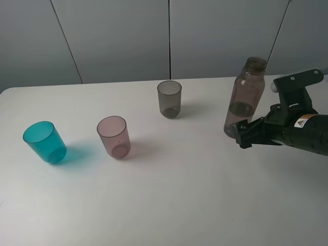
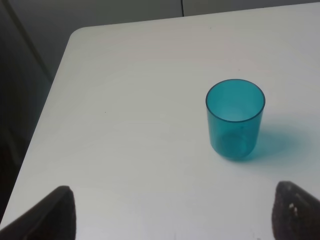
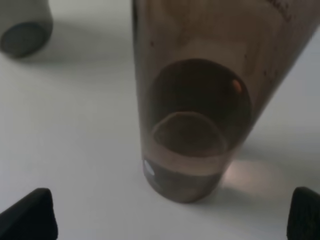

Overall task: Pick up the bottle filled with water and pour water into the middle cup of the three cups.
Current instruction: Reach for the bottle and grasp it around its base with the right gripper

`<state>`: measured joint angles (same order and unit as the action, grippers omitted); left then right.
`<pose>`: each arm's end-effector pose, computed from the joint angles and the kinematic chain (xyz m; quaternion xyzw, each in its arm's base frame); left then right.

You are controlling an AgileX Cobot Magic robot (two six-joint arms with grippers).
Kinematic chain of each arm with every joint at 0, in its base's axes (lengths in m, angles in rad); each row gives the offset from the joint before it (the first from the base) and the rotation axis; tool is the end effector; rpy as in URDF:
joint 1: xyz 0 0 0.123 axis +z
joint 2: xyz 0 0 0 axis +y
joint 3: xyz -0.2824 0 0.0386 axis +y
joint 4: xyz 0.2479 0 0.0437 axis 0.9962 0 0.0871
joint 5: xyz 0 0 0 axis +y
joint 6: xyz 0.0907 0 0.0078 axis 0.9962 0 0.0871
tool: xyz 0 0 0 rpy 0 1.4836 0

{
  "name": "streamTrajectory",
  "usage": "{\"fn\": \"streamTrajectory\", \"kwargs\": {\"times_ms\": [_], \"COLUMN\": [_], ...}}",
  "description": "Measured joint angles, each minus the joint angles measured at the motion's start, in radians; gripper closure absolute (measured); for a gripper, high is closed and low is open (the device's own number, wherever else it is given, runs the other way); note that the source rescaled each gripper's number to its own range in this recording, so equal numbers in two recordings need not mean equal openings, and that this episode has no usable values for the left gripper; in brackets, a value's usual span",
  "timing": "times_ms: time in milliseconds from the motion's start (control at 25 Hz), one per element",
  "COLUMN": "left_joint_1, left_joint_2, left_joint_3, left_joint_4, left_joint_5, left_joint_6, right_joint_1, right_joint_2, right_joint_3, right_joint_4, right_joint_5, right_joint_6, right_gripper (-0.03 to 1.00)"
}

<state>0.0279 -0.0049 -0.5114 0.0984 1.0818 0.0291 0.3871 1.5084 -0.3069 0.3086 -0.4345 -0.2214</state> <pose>-0.0083 0.0077 0.2789 -0.0023 0.8534 0.0639 0.5172 0.2083 0.0724 0.1337 -0.1205 0.8968 0.0369 0.4242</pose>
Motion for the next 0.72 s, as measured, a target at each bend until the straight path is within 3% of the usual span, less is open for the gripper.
{"fn": "streamTrajectory", "kwargs": {"times_ms": [240, 440, 720], "left_joint_1": [0.000, 0.000, 0.000], "left_joint_2": [0.000, 0.000, 0.000], "left_joint_3": [0.000, 0.000, 0.000], "left_joint_4": [0.000, 0.000, 0.000], "left_joint_5": [0.000, 0.000, 0.000], "left_joint_6": [0.000, 0.000, 0.000], "right_joint_1": [0.000, 0.000, 0.000], "right_joint_2": [0.127, 0.219, 0.288], "right_joint_3": [0.000, -0.002, -0.002], "right_joint_4": [0.015, -0.060, -0.087], "right_joint_5": [-0.155, -0.294, -0.403], "right_joint_6": [0.059, 0.148, 0.168], "right_gripper": [-0.03, -0.03, -0.03]}}
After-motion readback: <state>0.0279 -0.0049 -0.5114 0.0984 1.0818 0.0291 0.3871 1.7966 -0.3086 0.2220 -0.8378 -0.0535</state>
